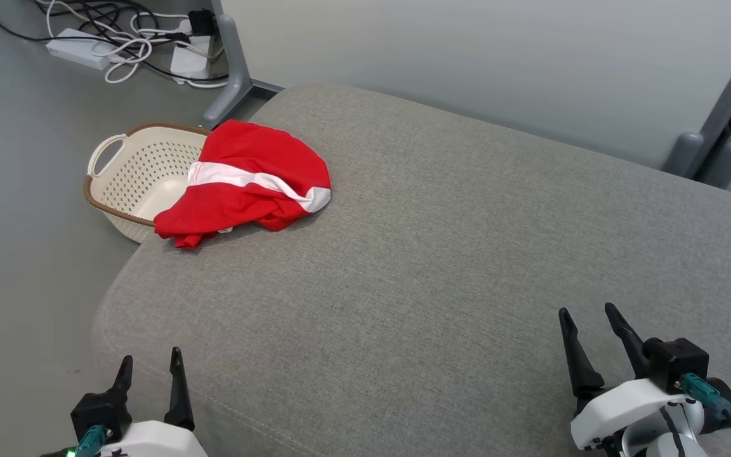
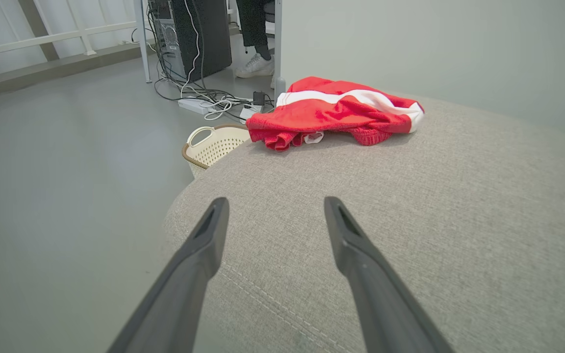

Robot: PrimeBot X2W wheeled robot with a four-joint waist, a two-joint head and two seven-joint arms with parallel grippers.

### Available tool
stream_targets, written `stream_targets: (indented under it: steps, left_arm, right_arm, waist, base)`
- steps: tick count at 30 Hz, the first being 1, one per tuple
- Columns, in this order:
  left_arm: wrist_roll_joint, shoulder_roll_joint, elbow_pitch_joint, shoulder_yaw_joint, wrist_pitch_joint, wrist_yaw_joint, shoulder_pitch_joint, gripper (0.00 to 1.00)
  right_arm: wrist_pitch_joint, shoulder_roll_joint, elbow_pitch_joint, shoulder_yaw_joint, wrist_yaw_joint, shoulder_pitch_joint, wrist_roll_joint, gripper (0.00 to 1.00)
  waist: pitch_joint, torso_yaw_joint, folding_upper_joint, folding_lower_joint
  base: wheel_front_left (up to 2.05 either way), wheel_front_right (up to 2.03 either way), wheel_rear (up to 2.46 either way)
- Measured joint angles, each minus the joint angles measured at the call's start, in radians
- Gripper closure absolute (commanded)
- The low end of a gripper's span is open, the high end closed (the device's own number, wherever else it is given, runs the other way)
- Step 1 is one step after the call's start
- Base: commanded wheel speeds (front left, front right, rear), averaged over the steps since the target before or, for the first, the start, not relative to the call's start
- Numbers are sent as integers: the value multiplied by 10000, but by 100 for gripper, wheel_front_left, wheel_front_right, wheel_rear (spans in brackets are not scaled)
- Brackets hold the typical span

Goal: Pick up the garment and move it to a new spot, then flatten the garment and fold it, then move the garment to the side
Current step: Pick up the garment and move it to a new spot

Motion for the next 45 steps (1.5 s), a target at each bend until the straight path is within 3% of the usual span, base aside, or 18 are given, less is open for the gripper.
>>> stream_targets:
  steps: [11, 20, 33, 38, 42, 43, 44, 45]
  left_arm:
    - [-679, 6, 637, 924, -2, -349, -1233, 0]
    - [-263, 113, 1532, 2063, 0, -640, -3223, 0]
    - [92, 1632, 4600, 2614, 0, -1248, -6155, 0]
    - [314, 2278, 5827, 2541, 0, -1216, -6710, 0]
    - [261, 2564, 6753, 2608, 82, -951, -7163, 0]
    - [219, 2642, 6918, 2650, 82, -838, -7272, 3]
    - [221, 2688, 7031, 2637, 79, -828, -7325, 76]
    - [192, 2723, 7125, 2652, 69, -886, -7382, 100]
  right_arm:
    - [0, -6, -150, -117, 0, -407, -627, 0]
    - [0, -17, -453, 96, 0, -1164, -884, 0]
    - [-6, -180, -968, 341, 2, -2119, -1060, 0]
    - [-21, -138, -1001, 337, 4, -2350, -1022, 0]
    - [-48, -123, -1024, 288, 15, -2473, -986, 0]
    - [-50, -119, -1035, 282, 15, -2494, -986, 0]
    - [-52, -115, -1049, 272, 15, -2502, -986, 0]
    - [-59, -107, -1055, 253, 17, -2513, -984, 0]
  waist:
    - [914, -885, 0, 0]
    - [2122, -1721, 0, 0]
    - [3780, -2986, 0, 0]
    - [4116, -3507, 0, 0]
    - [4324, -3802, 0, 1]
    - [4366, -3857, 0, 0]
    - [4402, -3901, 0, 0]
    - [4432, -3938, 0, 0]
  base:
    - [0, 0, 0]
    - [0, 0, 0]
    - [0, 0, 0]
    - [0, 0, 0]
    - [0, 0, 0]
    - [0, 0, 0]
    - [0, 0, 0]
    - [0, 0, 0]
